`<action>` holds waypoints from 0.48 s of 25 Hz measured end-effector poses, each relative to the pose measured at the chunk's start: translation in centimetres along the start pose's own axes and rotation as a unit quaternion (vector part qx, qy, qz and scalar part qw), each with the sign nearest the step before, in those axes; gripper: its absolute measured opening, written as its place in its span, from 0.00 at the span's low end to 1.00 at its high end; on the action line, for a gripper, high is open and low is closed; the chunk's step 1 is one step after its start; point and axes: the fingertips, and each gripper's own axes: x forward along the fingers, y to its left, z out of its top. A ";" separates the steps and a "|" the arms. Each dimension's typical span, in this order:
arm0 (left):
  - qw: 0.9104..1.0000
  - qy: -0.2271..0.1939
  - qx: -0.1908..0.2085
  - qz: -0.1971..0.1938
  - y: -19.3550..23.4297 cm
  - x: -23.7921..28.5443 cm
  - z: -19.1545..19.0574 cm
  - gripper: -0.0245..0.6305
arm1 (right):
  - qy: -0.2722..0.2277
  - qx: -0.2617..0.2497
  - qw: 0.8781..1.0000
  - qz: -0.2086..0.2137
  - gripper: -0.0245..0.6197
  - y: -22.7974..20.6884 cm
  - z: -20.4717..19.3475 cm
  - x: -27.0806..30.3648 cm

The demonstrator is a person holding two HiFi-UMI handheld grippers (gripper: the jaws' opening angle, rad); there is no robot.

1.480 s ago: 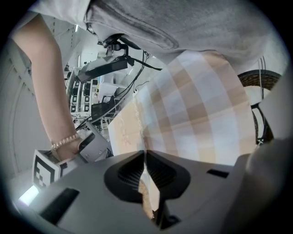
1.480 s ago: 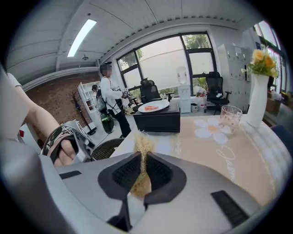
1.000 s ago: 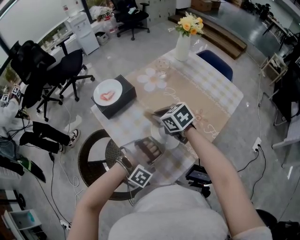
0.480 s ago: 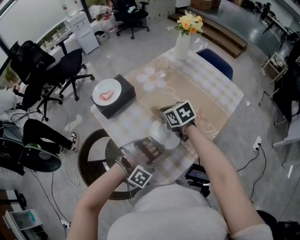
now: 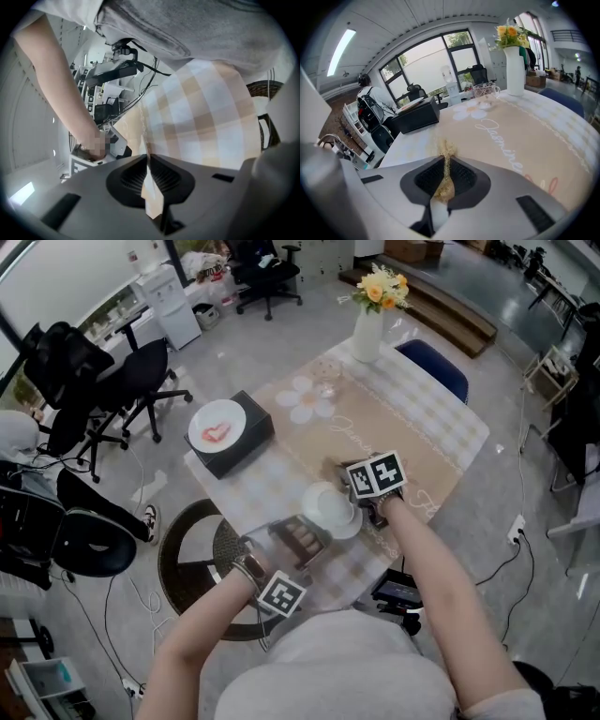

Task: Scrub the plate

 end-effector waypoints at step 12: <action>0.998 0.008 -0.058 0.012 0.6 0.0 -0.5 0.06 | 0.015 0.016 1.000 -0.017 0.10 -2.0 -3.0 -2.0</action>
